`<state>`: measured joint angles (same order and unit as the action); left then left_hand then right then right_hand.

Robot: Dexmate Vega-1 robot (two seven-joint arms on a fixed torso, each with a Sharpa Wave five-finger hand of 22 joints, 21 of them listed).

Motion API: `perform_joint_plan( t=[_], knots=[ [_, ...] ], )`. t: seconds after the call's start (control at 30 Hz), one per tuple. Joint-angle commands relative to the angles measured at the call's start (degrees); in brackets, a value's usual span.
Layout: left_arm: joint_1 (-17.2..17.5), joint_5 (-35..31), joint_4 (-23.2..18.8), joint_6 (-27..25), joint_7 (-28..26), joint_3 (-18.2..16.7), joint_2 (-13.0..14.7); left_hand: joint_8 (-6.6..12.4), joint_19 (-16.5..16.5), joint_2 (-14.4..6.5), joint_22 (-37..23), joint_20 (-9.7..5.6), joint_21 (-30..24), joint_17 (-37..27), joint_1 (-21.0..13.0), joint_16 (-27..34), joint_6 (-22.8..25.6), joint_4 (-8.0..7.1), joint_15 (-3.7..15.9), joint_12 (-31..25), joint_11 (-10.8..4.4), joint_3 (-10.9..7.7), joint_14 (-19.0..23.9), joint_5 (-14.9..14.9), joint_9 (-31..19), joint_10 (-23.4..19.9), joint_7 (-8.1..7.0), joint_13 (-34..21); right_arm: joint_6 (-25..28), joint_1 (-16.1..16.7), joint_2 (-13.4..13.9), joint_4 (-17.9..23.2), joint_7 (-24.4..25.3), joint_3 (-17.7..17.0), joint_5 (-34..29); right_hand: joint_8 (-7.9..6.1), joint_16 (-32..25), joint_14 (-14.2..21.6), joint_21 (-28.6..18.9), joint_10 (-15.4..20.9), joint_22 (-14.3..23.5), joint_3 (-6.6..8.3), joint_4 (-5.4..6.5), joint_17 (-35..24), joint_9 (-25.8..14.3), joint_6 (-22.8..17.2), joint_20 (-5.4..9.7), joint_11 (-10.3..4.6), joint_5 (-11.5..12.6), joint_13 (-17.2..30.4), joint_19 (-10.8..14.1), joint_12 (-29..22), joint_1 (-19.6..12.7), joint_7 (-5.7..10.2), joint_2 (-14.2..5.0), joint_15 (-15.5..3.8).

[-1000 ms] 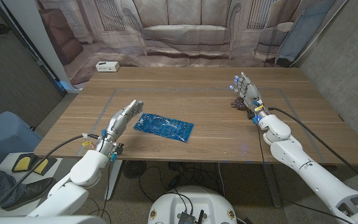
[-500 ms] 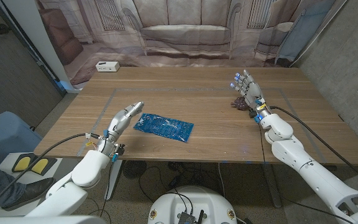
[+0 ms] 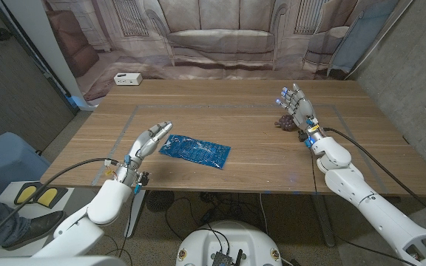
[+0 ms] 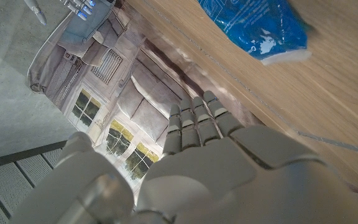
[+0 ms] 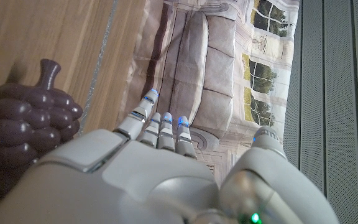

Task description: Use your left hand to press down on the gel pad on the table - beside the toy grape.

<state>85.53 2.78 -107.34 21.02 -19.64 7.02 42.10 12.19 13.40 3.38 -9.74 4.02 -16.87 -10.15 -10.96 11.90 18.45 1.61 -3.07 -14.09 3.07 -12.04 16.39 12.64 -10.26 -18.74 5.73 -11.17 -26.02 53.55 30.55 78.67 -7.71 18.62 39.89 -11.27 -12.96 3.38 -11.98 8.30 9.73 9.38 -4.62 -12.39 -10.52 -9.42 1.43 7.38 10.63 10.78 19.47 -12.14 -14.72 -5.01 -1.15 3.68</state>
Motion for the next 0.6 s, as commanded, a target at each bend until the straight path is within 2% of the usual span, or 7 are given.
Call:
perform_joint_plan(
  t=[0.03, 0.23, 0.6],
  knots=[
    [2.4, -10.0, -2.4, -3.1, -5.6, -1.7, 0.0, 0.38, 0.8, 0.1, -0.3, -0.14, 0.4, -0.1, -0.8, 0.3, 0.6, 0.29, -0.05, -0.3, 0.09, -0.07, 0.8, -0.3, -0.2, -0.7, -0.18, -0.2, 0.4, 1.2, 0.5, 1.9, 1.3, -0.1, -0.8, -0.22, 0.1, 0.0, 0.2, 0.0, 0.1, -0.14, 0.03, -0.1, -0.2, -0.5, -0.32, -0.03, 0.2, 0.3, 0.0, 0.0, 0.2, 0.09, -0.08, 0.08],
    [3.4, -13.2, -4.1, -5.8, -6.1, -2.7, 0.9, 0.28, 0.9, 0.1, -0.3, -0.14, 0.5, -0.1, -1.0, 0.2, 0.7, 0.46, 0.05, -0.3, -0.12, -0.10, 0.9, -0.3, -0.2, -0.8, -0.21, -0.2, 0.5, 1.3, 0.3, 2.3, 1.7, 0.0, -0.8, -0.19, 0.1, 0.0, 0.3, 0.0, 0.1, -0.16, 0.02, -0.1, -0.2, -0.5, -0.34, 0.01, 0.2, 0.3, 0.0, 0.1, 0.3, 0.16, -0.14, 0.19],
    [5.0, -21.9, -9.2, -14.7, -7.4, -3.6, 2.6, -0.24, 0.5, -0.2, -0.3, 0.32, 1.2, -0.1, -1.7, -0.3, 0.2, 0.87, -0.04, 0.3, -0.19, -0.31, 0.3, -0.3, -0.2, 0.1, -0.60, -0.2, 0.4, 1.0, -0.1, 2.1, 2.3, 0.2, -1.3, -0.20, 0.3, -0.2, 0.4, -0.1, 0.1, -0.20, -0.03, -0.1, -0.2, -0.6, -0.43, -0.02, 0.2, 0.3, -0.2, 0.2, 0.3, 0.20, -0.18, 0.15]
  ],
)
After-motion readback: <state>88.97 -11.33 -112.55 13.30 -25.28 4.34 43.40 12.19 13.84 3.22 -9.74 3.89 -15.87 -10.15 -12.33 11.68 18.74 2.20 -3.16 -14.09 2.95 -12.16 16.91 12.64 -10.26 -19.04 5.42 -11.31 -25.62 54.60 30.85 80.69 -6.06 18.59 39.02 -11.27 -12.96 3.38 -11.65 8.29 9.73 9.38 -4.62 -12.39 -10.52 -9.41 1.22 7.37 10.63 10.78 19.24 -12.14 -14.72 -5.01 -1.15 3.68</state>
